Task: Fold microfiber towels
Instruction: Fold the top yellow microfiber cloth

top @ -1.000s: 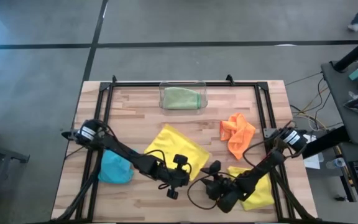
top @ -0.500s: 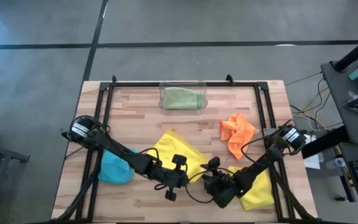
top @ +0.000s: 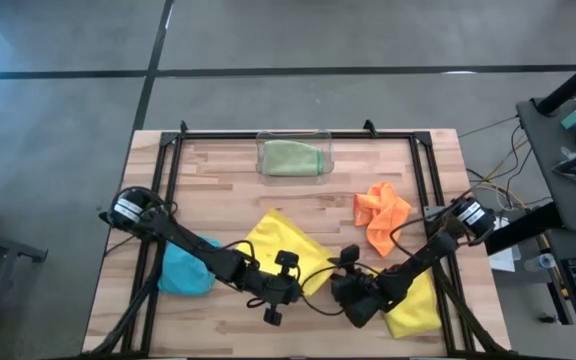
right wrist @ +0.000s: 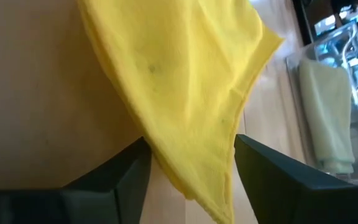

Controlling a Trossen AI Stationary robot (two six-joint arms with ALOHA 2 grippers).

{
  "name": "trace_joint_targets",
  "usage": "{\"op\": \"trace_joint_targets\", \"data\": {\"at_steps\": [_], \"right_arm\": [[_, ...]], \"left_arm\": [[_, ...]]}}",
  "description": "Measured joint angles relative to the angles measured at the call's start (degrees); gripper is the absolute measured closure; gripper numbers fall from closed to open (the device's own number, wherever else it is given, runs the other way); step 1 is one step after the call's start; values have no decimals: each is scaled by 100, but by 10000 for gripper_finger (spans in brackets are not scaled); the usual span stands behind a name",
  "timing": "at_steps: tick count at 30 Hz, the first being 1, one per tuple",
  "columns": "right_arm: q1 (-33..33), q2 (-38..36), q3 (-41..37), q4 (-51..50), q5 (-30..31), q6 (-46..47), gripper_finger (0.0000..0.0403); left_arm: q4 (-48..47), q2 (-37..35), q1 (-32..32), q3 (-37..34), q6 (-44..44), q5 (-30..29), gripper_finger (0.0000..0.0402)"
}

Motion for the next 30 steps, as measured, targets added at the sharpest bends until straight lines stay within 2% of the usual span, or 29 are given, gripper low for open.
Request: {"op": "trace_joint_targets", "data": {"at_steps": [12,21,25,30], "right_arm": [[20,46,-195,184,-359,-71,224],[23,652,-188,275,-431,-30,258],[27,679,-177,272,-439,-1,282],[28,338,-192,250,-521,23,332]], "left_arm": [[-3,-4,7,-1,-2,0,402],[-20,-7,7,-1,-2,0,401],[-97,-9,7,-1,-9,0,401],[-104,-9,-12,-1,-23,6,401]]}}
